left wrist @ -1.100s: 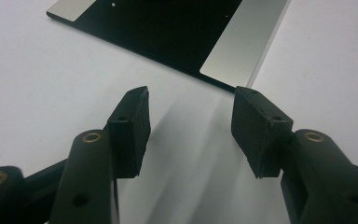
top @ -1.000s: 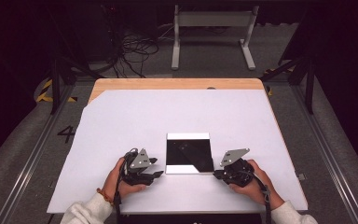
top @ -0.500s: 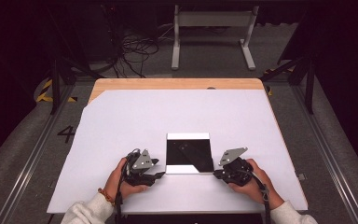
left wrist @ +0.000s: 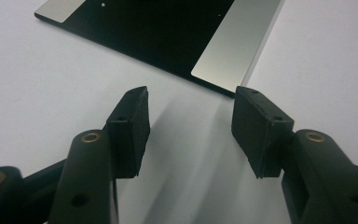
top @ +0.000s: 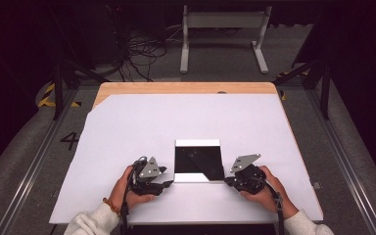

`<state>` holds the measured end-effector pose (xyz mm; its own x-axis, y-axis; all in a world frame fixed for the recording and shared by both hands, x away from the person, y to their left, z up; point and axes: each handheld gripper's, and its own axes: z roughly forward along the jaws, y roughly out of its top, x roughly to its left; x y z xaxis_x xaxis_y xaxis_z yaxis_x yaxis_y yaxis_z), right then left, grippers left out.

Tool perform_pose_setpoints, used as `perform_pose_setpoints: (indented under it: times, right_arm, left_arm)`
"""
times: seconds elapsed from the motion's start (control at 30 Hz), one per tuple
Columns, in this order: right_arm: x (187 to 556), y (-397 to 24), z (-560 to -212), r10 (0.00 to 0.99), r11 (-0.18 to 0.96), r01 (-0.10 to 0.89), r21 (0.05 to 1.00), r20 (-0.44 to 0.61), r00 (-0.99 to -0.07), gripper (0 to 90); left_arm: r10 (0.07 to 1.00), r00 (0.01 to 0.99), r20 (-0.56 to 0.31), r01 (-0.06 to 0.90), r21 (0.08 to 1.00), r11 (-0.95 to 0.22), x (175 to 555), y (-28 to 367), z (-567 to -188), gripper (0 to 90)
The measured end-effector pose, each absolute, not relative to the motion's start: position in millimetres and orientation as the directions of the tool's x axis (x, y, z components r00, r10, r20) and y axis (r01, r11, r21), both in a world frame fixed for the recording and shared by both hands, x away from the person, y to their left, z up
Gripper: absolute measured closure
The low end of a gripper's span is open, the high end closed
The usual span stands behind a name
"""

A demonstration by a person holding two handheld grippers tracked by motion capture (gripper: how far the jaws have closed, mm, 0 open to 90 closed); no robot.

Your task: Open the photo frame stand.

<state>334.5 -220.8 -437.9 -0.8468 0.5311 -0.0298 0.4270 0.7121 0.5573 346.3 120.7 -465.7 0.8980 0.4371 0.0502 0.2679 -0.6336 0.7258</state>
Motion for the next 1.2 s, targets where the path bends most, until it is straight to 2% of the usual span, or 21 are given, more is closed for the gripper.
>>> perform_pose_setpoints:
  times: [0.63, 1.2]
  right_arm:
    - [332, -222, -434, 0.538, 0.692, 0.406, 0.597, -0.052, -0.841, 88.2]
    - [326, -224, -420, 0.545, 0.627, 0.321, 0.710, -0.106, -0.832, 87.9]
  left_arm:
    - [0.438, 0.898, 0.049, 0.270, 0.724, -0.634, 345, 121, -465, 46.5]
    - [0.435, 0.899, 0.052, 0.267, 0.723, -0.637, 346, 121, -465, 46.4]
